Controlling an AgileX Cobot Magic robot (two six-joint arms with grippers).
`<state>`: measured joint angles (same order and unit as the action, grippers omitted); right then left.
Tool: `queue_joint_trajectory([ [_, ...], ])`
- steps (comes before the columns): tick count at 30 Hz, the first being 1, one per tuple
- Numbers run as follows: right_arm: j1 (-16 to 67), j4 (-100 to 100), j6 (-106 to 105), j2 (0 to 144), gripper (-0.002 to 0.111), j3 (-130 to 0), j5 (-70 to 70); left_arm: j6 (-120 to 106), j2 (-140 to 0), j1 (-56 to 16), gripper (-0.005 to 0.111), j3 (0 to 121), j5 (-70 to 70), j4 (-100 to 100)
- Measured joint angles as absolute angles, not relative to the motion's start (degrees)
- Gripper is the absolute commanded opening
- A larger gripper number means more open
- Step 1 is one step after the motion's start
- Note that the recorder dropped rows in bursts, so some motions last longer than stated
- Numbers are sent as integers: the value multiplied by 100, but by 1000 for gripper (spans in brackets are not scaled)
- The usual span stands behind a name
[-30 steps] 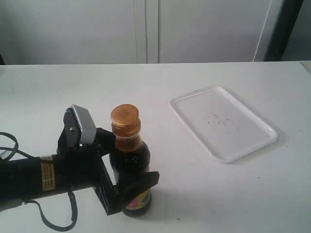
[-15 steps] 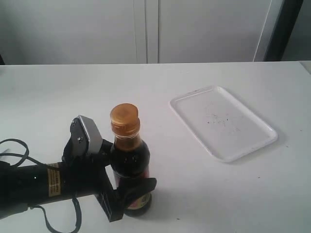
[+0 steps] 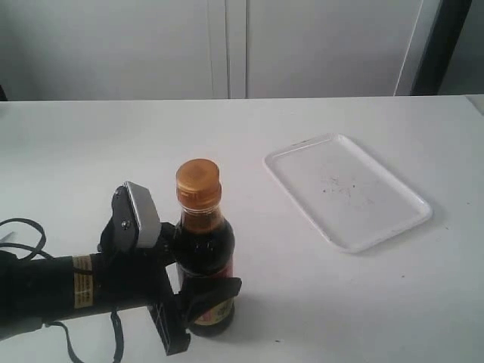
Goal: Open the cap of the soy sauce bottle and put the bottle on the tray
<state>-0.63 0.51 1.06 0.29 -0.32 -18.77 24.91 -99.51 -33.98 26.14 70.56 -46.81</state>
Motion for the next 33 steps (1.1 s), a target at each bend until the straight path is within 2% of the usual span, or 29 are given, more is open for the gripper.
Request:
queue_joint_trajectory([
  [15,-63,93,106,29,0,-32,-1749,1962,-9951,-3398,0,2674,7113,-5210],
  [25,-63,93,183,29,0,-32,-280,1916,-9951,-3398,0,2700,7113,-5349],
  [33,-63,-30,1441,29,0,-32,773,1916,-9951,-3398,0,2700,7113,-5353],
])
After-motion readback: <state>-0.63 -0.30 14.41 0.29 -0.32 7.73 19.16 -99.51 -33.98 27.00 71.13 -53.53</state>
